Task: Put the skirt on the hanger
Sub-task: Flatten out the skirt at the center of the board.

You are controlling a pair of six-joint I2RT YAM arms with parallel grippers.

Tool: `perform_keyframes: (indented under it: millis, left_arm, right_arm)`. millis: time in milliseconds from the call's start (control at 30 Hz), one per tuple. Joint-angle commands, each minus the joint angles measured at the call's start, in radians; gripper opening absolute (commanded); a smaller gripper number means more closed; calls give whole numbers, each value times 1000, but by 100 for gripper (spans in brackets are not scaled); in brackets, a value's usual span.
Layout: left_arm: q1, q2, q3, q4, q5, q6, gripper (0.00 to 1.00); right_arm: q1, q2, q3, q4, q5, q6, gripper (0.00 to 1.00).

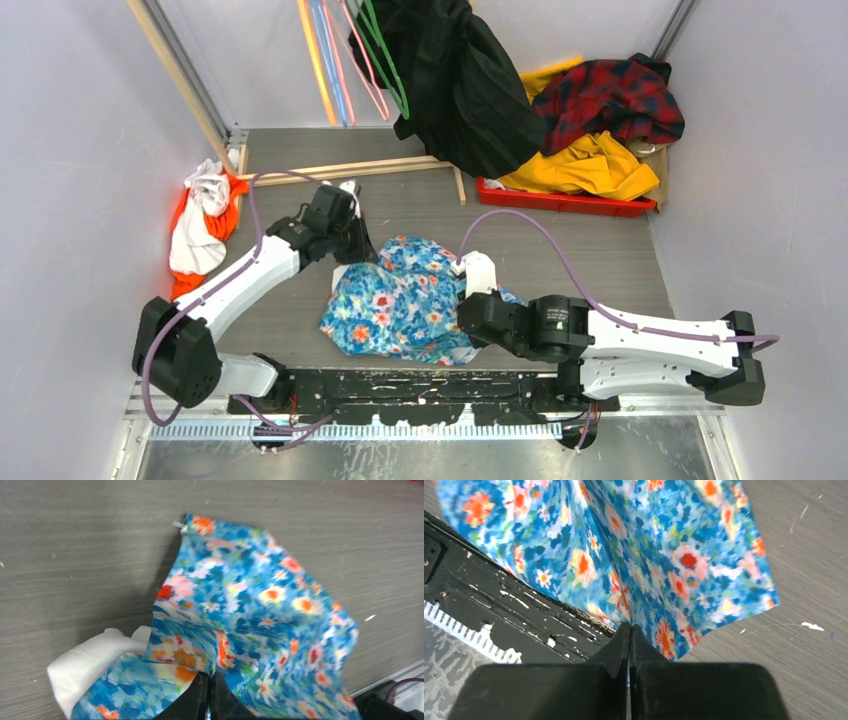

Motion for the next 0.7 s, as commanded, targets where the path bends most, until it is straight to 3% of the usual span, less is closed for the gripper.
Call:
perform_keyframes:
  millis: [0, 200, 400, 667]
  left_arm:
    - [4, -116, 166, -109, -36, 61, 0]
    - [3, -127, 395, -246, -65, 111, 0]
    - [26, -98, 579, -355, -150, 181, 0]
    - [221, 39, 1031, -510, -125, 245, 0]
  right_arm:
    - [6, -3, 142, -45, 108, -57, 1]
    - [-38, 72, 233, -34, 143, -147, 1]
    - [-271, 144, 234, 181, -111, -222, 1]
    - [-419, 459, 672, 239, -329, -367, 1]
